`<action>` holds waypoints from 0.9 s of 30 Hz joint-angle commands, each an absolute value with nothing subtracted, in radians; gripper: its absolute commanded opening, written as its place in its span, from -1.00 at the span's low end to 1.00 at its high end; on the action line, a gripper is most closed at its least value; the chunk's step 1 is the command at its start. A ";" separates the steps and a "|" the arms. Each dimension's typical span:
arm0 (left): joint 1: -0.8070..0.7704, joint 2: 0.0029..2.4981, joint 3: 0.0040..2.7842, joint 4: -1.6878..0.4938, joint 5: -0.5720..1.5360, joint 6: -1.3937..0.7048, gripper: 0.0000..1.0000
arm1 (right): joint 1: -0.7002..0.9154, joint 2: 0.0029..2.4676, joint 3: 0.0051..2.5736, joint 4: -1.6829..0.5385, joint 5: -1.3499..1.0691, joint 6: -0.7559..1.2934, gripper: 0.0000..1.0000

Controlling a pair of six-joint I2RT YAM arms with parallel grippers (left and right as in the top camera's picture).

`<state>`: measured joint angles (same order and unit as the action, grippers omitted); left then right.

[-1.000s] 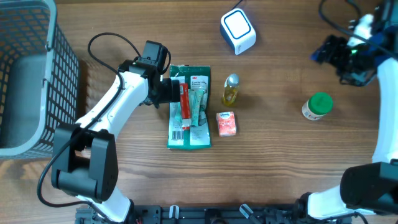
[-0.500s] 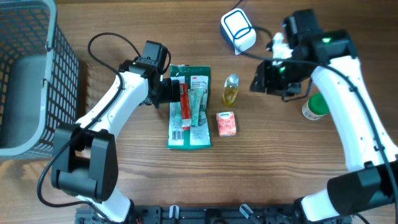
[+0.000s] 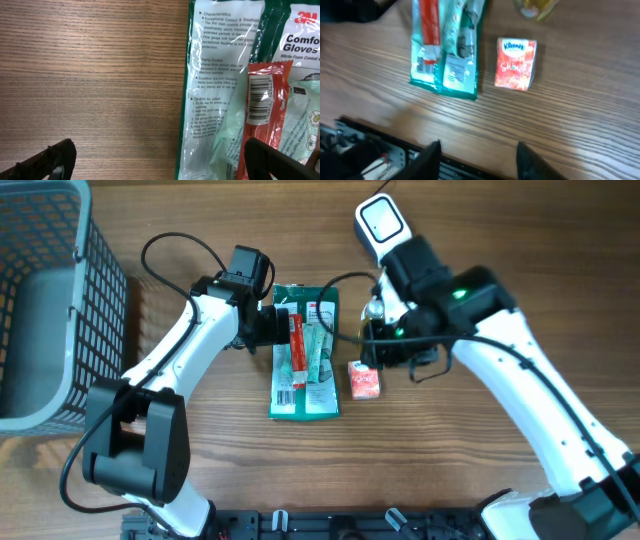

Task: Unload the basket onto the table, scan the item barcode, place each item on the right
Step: 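Release the jar and move the right gripper over the Kleenex pack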

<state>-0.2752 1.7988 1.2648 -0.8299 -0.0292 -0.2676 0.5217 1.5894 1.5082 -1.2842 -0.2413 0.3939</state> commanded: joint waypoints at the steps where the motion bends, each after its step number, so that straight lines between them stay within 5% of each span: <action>1: -0.279 1.782 1.260 -0.830 -0.035 -0.269 1.00 | 0.572 1.542 1.399 -1.215 -0.147 0.479 -0.14; 15: -0.279 1.782 1.260 -0.830 -0.035 -0.269 1.00 | 0.604 1.457 1.145 -0.953 -0.077 0.505 -0.27; 27: -0.279 1.782 1.260 -0.830 -0.035 -0.269 1.00 | 0.604 1.483 0.913 -0.606 0.010 0.498 -0.62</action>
<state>-0.2752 1.7988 1.2648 -0.8299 -0.0288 -0.2676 0.6041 1.4712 0.9466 -0.6464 -0.0570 0.5011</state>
